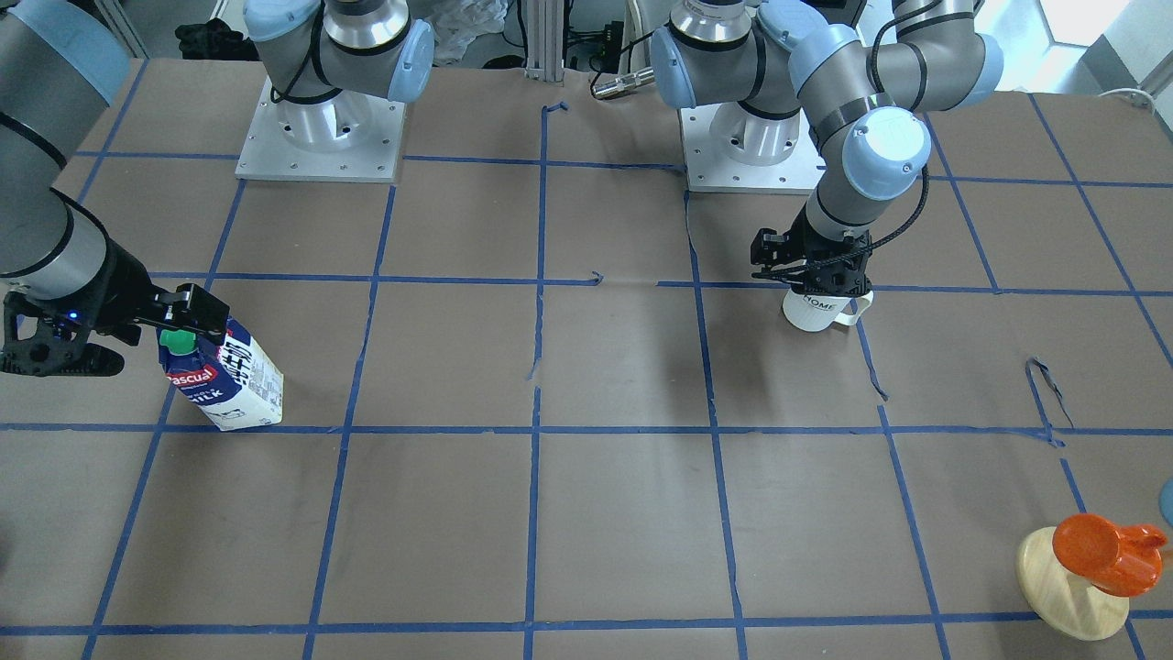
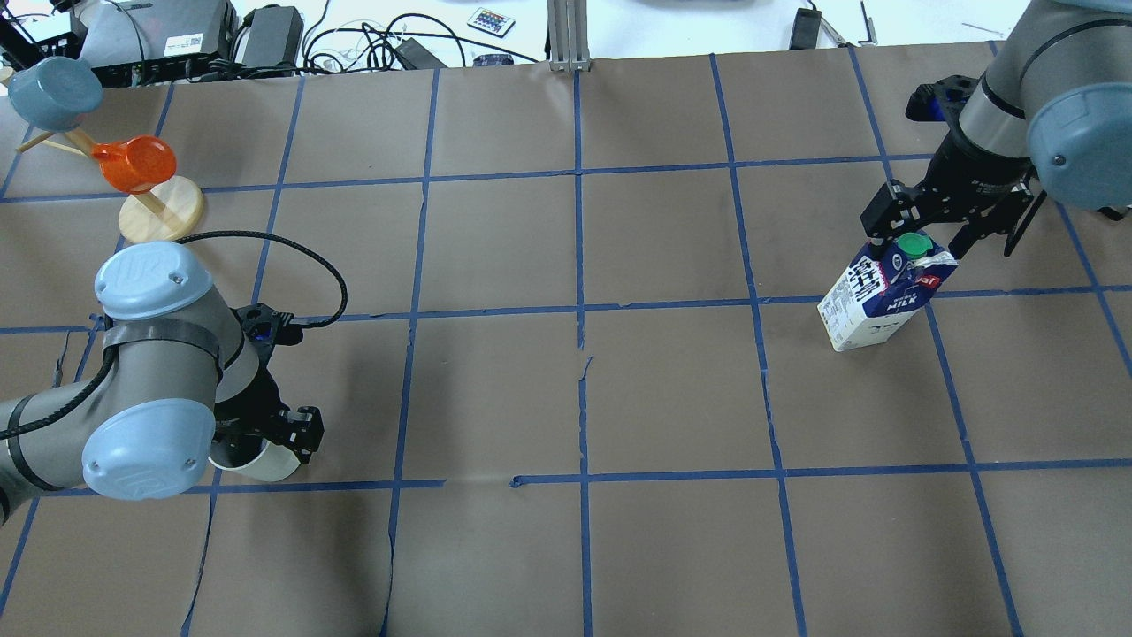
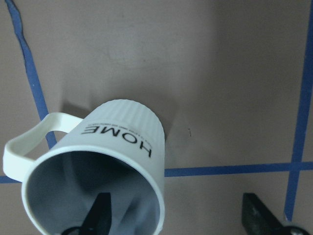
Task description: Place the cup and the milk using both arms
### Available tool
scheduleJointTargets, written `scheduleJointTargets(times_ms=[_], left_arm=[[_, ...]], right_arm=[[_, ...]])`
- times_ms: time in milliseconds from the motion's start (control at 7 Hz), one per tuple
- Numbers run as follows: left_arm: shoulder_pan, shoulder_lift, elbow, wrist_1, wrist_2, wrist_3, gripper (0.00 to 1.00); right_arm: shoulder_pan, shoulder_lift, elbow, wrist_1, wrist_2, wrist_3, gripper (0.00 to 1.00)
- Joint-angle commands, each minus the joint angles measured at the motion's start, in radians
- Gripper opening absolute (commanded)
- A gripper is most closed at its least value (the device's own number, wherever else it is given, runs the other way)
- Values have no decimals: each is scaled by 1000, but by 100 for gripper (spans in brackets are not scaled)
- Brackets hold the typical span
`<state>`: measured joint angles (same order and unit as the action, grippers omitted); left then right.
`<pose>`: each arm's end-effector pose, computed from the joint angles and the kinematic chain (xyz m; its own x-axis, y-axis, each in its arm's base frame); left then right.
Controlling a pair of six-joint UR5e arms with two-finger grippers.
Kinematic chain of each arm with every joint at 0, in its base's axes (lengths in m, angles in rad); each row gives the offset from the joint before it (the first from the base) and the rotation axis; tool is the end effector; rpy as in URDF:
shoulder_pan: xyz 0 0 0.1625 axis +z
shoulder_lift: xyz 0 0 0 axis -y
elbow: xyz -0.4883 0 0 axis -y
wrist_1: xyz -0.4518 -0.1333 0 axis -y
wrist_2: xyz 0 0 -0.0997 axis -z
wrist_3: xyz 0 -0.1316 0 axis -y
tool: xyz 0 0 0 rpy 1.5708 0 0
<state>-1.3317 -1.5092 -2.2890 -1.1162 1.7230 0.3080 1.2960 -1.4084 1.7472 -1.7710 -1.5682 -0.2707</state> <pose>-0.0155 -0.4149 0.2266 -0.9923 0.0936 -0.0807 0.0722 0.9690 0.2362 -0.0303 -0.5999 0.3501 -0.9992 0.0069 -0.0394 0.0016 0.9912 0.1324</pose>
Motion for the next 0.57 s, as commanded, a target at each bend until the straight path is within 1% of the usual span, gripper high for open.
scheduleJointTargets(times_ms=[0,143,429], left_arm=[[0,1,6,4,9,0,0],[0,0,20,4,15,0,0],[-1,4,46,7,18,0,0]], right_arm=[[0,0,5,-7,2,-1,83],[0,3,5,-19,2,-1,67],[0,3,5,-27,0,-4,43]])
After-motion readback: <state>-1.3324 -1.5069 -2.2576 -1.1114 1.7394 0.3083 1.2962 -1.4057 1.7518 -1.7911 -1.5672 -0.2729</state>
